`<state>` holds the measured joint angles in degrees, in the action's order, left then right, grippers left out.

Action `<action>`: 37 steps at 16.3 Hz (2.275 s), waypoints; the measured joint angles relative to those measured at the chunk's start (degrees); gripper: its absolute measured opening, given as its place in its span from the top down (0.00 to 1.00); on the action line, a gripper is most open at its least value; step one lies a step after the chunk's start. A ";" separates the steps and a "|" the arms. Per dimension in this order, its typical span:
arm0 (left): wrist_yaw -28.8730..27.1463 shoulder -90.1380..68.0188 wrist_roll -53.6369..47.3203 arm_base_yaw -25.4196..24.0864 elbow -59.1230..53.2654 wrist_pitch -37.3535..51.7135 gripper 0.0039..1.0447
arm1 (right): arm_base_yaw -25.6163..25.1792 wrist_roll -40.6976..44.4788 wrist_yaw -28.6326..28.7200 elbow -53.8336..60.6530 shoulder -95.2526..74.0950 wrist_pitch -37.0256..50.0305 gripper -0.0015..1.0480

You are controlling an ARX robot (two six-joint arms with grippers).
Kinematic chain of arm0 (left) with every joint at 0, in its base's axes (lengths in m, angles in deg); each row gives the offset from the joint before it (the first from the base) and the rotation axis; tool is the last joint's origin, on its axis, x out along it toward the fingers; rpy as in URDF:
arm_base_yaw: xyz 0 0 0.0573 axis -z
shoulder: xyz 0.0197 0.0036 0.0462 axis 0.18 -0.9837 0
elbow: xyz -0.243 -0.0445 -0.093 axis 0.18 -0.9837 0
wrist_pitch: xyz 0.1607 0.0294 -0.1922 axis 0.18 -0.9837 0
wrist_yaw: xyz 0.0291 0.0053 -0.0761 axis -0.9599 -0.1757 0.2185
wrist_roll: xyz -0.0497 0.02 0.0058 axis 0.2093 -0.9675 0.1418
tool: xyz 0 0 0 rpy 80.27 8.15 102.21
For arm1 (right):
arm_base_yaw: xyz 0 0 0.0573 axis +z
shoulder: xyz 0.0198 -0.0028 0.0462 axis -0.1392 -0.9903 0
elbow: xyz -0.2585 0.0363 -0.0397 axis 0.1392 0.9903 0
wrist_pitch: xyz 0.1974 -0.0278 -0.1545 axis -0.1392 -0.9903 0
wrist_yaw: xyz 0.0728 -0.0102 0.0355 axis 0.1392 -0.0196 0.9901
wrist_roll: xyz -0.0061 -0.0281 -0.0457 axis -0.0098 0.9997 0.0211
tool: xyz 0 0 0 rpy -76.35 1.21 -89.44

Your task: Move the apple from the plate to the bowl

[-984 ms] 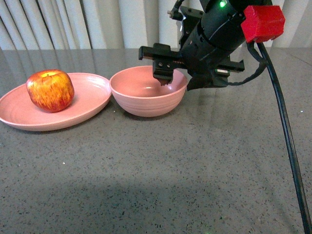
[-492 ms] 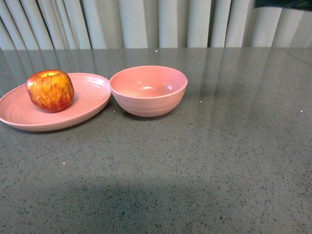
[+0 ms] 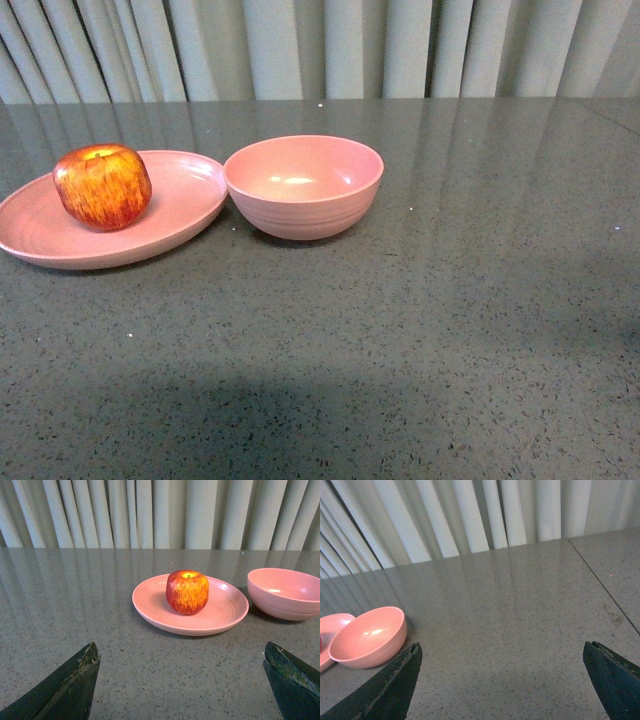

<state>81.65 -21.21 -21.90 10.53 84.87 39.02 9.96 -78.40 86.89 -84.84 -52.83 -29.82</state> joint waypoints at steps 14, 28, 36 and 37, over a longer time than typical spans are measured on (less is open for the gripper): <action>-0.02 0.00 0.00 0.00 0.00 0.00 0.06 | -1.97 9.49 -5.57 17.73 34.34 -12.52 0.99; -0.04 0.00 0.02 0.00 0.00 0.00 0.06 | -1.97 9.68 -5.55 23.91 43.91 -13.99 0.98; -0.02 0.00 0.00 0.00 0.00 0.00 0.06 | -1.97 9.70 -5.57 23.91 43.91 -13.92 0.34; -0.02 0.00 0.00 0.00 0.00 0.00 0.06 | -1.97 9.70 -5.55 23.91 43.91 -13.90 0.23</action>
<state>81.63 -21.21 -21.90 10.53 84.87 39.02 7.99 -68.70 81.34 -60.93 -8.92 -43.72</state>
